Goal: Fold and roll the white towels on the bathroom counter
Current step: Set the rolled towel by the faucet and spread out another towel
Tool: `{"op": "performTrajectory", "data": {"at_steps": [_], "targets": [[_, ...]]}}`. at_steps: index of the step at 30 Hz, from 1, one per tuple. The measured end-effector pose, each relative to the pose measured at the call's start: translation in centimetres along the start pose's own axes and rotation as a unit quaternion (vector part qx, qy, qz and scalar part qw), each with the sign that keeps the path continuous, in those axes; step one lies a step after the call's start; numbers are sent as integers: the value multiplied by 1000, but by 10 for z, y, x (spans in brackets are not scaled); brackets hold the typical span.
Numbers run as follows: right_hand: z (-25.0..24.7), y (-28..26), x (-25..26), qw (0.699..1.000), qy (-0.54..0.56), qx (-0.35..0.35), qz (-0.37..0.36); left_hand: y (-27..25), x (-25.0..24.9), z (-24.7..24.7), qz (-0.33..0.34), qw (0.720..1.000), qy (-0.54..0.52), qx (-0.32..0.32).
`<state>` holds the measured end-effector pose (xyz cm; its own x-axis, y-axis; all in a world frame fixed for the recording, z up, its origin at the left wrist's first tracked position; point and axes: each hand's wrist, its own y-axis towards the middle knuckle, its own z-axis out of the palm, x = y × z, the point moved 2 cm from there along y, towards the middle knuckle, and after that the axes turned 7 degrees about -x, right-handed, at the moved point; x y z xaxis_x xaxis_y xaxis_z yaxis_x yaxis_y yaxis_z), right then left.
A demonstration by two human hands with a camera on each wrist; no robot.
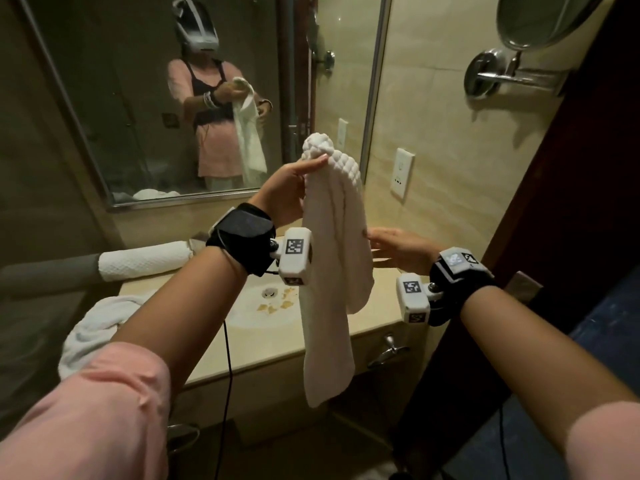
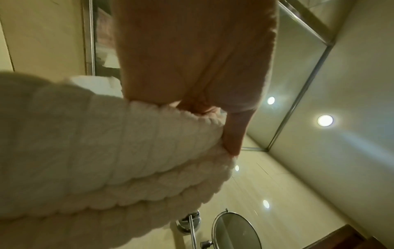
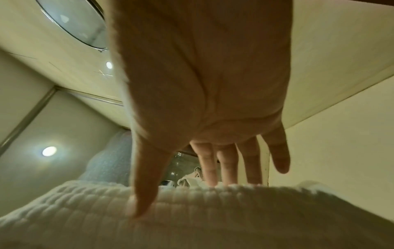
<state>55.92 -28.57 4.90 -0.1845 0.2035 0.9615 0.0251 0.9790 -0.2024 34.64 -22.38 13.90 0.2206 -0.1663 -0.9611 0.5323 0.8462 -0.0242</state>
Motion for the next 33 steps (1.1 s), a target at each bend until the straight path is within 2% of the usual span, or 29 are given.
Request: {"op": "performTrajectory", "data": {"at_steps": [2, 5, 9, 11, 13, 17, 21, 27, 30, 33], "targets": [[2, 2, -2, 998, 52, -10, -15, 0, 2, 3, 4, 1000, 7, 2], [4, 6, -5, 997, 66, -31, -37, 2, 5, -1, -1, 1000, 10, 3], [-2, 8, 0, 989, 66, -111, -75, 1, 9, -20, -36, 999, -23, 6], [-5, 6, 9, 979, 107, -137, -102, 2, 12, -31, -60, 998, -24, 5], [-5, 6, 17, 973, 138, -135, -128, 4, 16, -40, -84, 996, 21, 8], [7, 7, 22, 978, 9, -107, -177, 10, 40, -47, -177, 975, 128, 30], [16, -1, 37, 977, 11, -87, -194, 9, 60, -43, -202, 965, 157, 55], [13, -3, 37, 977, -61, -50, -198, 16, 60, -37, -168, 979, 83, 77], [11, -2, 25, 979, -58, -59, -185, 21, 62, -28, -161, 983, 81, 41], [5, -3, 18, 981, -34, -73, -175, 27, 65, -17, -147, 986, 70, -26]]}}
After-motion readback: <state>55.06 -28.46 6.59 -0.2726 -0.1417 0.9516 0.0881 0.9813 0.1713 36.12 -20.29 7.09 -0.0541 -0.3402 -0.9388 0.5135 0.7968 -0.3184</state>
